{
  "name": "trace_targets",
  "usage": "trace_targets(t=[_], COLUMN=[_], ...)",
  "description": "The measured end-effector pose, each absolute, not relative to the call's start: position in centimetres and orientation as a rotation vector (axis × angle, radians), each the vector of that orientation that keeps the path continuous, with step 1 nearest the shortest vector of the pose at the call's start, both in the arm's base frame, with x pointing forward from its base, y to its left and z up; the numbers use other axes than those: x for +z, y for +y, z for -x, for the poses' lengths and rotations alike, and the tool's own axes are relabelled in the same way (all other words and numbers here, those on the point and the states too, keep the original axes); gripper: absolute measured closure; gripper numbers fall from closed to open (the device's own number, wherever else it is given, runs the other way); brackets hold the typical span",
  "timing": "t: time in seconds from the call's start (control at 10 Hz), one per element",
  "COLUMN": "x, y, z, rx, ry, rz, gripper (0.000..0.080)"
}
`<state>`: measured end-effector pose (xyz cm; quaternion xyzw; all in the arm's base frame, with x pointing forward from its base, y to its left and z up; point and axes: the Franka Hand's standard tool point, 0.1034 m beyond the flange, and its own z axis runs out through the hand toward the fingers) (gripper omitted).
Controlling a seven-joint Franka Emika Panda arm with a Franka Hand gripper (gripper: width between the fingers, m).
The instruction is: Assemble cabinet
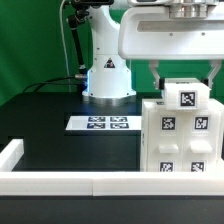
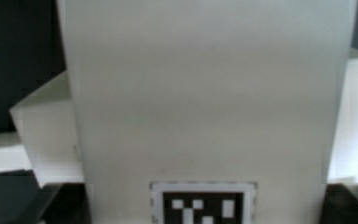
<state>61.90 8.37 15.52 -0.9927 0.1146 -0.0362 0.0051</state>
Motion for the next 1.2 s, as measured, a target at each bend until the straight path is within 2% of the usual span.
trace_targets(t=[0.4,1.2], x=[15.5,15.5], y=[8.3,8.42], z=[-61.66,-61.46], rx=[-0.096,-0.066], ry=[0.973,1.753], rz=[2.951,2.539], gripper=[0.0246,0.0246])
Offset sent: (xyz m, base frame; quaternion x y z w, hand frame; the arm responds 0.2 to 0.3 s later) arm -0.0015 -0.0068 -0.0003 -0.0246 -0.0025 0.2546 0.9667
